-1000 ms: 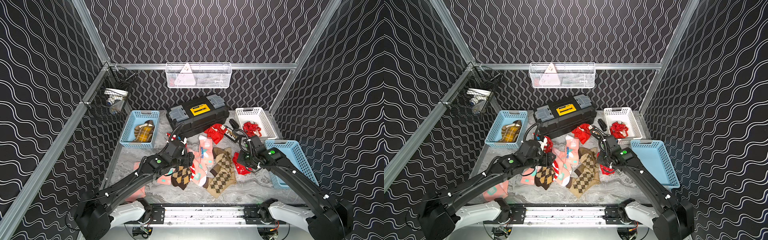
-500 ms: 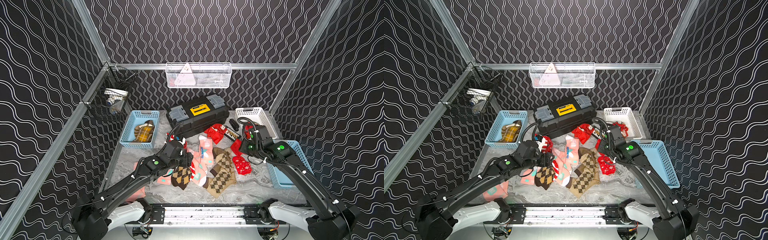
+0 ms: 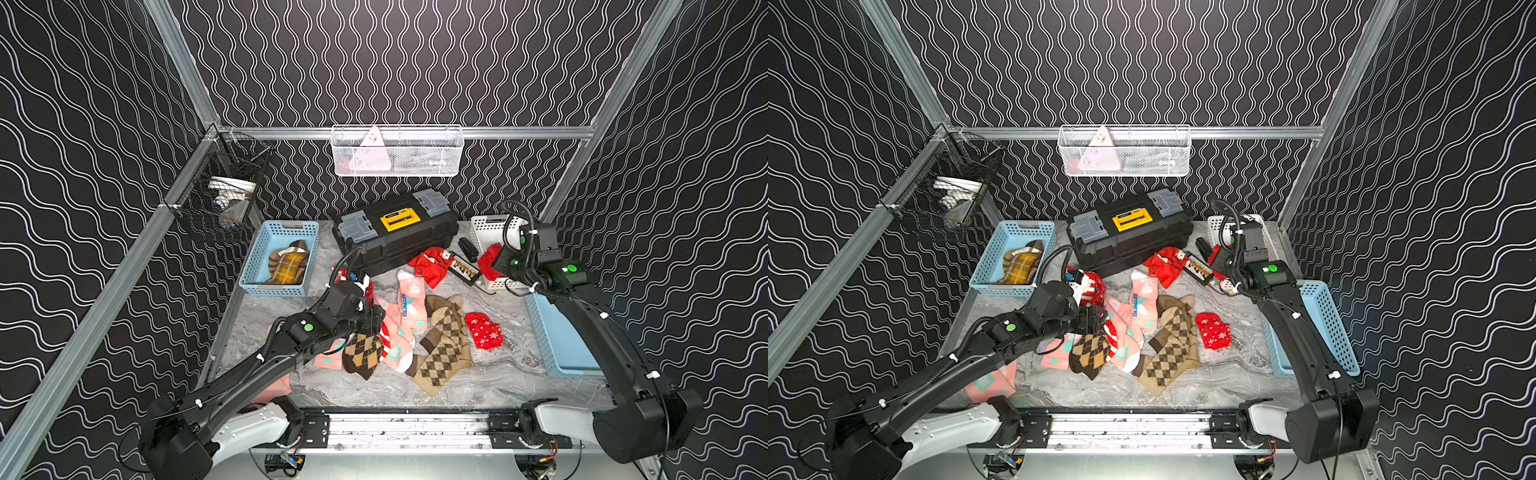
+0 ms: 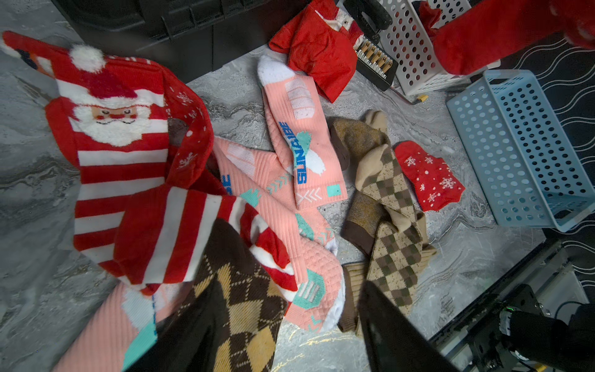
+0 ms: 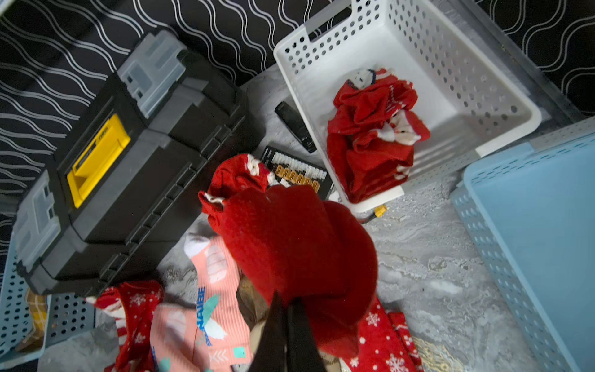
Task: Sort the socks into the basket by color
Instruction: Place the sock in the bin.
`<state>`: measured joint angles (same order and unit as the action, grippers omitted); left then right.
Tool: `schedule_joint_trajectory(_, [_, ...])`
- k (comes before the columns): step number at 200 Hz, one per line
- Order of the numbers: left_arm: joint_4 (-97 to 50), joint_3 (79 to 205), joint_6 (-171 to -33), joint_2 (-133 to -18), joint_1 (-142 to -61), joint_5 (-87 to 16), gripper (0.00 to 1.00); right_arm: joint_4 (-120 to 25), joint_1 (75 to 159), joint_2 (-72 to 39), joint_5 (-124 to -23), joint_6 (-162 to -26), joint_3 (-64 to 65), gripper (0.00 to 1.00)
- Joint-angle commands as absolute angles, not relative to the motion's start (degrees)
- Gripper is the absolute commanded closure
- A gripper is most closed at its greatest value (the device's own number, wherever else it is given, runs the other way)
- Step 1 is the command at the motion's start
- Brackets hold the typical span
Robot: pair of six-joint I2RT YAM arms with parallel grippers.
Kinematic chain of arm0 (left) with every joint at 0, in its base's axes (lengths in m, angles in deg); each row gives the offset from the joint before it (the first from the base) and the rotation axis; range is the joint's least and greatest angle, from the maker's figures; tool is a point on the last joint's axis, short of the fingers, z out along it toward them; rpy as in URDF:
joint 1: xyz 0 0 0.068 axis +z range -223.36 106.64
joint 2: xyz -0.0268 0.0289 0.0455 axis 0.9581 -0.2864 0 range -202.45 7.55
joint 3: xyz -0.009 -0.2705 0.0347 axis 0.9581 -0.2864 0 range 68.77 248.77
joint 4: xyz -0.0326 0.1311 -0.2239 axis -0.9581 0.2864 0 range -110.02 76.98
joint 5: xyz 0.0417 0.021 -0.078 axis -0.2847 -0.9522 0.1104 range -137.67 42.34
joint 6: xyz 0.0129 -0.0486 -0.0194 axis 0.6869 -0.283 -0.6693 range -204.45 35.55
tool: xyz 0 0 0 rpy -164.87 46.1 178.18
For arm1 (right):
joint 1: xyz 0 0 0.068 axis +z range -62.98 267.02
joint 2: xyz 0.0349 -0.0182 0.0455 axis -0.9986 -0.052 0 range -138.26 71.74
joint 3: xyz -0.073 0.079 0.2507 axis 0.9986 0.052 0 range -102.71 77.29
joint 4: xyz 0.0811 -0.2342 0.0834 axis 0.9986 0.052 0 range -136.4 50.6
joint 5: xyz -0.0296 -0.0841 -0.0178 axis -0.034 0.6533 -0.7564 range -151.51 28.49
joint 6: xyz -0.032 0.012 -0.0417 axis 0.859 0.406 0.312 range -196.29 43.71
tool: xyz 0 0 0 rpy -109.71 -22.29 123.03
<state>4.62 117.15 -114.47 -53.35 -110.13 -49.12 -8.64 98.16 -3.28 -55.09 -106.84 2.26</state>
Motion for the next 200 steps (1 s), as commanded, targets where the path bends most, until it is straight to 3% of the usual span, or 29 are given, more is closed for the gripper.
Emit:
schedule_joint_trajectory(1, [5.27, 117.72, -114.26, -52.89, -110.23, -49.34, 0.3, -13.42, 96.33, -5.33, -56.98, -105.04, -0.03, 1.0])
schedule_joint_trajectory(101, [6.6, 118.41, -114.2, -52.94, -110.37, -49.02, 0.3, -34.19, 87.32, -20.22, -55.2, -100.56, -3.96, 1.0])
schedule_joint_trajectory(200, [10.36, 118.21, -115.3, -55.19, -110.36, -51.55, 0.28, -27.53, 82.19, -43.74, -64.76, -104.42, -9.32, 1.0])
